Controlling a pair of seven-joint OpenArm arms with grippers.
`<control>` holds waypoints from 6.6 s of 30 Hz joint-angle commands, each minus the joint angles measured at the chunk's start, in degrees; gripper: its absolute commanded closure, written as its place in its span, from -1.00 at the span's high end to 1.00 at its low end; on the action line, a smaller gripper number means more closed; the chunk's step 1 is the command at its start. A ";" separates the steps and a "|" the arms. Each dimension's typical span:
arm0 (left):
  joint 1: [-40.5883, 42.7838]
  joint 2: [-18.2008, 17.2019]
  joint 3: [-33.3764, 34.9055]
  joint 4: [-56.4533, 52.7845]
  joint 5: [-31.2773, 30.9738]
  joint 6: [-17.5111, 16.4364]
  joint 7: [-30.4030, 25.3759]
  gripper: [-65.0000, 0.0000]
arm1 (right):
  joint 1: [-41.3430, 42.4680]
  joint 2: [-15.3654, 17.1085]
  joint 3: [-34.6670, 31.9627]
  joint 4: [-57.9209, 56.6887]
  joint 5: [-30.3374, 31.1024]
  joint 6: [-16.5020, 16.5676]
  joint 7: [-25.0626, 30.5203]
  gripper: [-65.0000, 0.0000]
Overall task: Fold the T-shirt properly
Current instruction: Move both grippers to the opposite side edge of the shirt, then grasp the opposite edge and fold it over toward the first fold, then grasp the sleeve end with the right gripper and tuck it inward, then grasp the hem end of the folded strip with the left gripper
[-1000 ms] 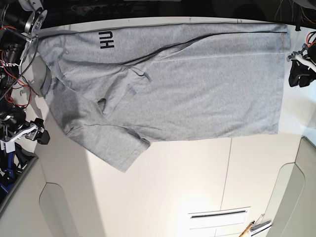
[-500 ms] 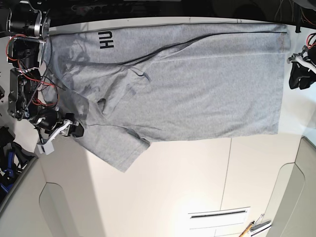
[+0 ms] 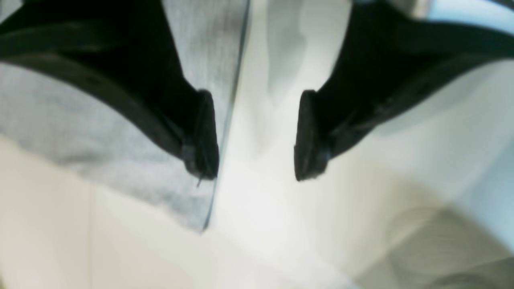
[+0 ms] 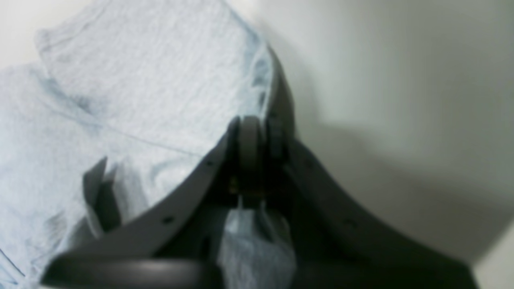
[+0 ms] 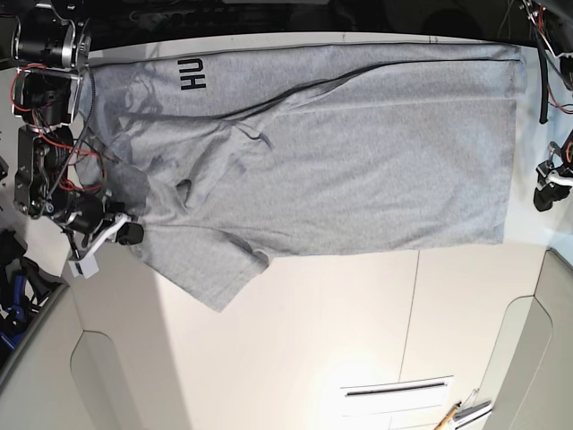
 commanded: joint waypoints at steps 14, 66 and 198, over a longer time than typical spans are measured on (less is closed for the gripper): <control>-20.70 -2.10 17.90 -22.01 5.27 1.49 -6.97 0.07 | 0.52 0.63 0.07 0.44 -1.01 -0.46 -1.07 -1.00; 2.23 -10.86 5.11 -13.60 -37.31 -6.39 29.97 -1.00 | -26.84 0.61 18.67 40.57 8.11 -1.40 -15.72 -1.00; 16.00 0.72 -3.76 1.92 -26.75 -6.39 28.20 -0.12 | -37.03 -12.24 8.92 58.82 -2.45 -5.81 -11.82 -0.03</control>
